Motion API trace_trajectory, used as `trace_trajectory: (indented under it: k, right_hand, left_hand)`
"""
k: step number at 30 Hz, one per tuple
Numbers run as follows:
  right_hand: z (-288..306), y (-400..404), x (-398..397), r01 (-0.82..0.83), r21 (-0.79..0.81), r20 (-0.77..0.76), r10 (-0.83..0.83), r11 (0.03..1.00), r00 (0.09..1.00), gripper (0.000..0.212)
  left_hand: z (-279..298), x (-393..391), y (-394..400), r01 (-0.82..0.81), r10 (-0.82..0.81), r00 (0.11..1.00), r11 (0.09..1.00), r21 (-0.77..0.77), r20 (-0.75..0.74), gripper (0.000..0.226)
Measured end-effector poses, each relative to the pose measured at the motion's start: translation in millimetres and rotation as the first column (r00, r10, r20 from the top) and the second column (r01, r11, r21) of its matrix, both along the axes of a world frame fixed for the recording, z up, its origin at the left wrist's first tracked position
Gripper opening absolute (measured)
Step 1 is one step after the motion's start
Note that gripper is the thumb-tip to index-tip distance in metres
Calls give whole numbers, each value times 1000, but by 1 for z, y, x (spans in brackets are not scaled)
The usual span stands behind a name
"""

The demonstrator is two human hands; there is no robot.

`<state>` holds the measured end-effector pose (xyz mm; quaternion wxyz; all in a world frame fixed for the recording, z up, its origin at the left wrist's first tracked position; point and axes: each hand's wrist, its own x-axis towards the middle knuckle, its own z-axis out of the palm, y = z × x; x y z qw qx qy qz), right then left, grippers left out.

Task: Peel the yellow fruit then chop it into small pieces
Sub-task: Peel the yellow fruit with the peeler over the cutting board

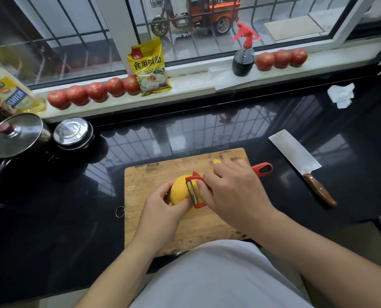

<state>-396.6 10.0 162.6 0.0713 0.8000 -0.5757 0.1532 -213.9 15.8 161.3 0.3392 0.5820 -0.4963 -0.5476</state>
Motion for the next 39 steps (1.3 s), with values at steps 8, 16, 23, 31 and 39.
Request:
trace_trajectory:
  k: [8, 16, 23, 31, 39]
  right_hand:
    - [-18, -1, -13, 65, 28, 106, -68, 997, 992, 42]
    - [-50, -5, -36, 273, 315, -61, -268, 909, 961, 55]
    - [-49, -2, -37, 360, 289, -147, -331, 887, 932, 52]
    - [8, 5, -9, 138, -58, 207, -123, 989, 971, 40]
    - [10, 6, 1, 134, 16, 128, -135, 991, 983, 40]
  left_hand:
    - [-6, 1, 7, -10, 10, 1000, 1000, 1, -5, 40]
    - [-9, 5, 9, -82, 81, 994, 997, -10, -76, 42]
    - [-13, 11, 5, -61, 61, 987, 998, 4, -147, 50]
    - [-14, 8, 5, -34, 27, 996, 996, -86, -82, 56]
    - [-9, 5, 6, -14, 1, 994, 994, -113, -113, 53]
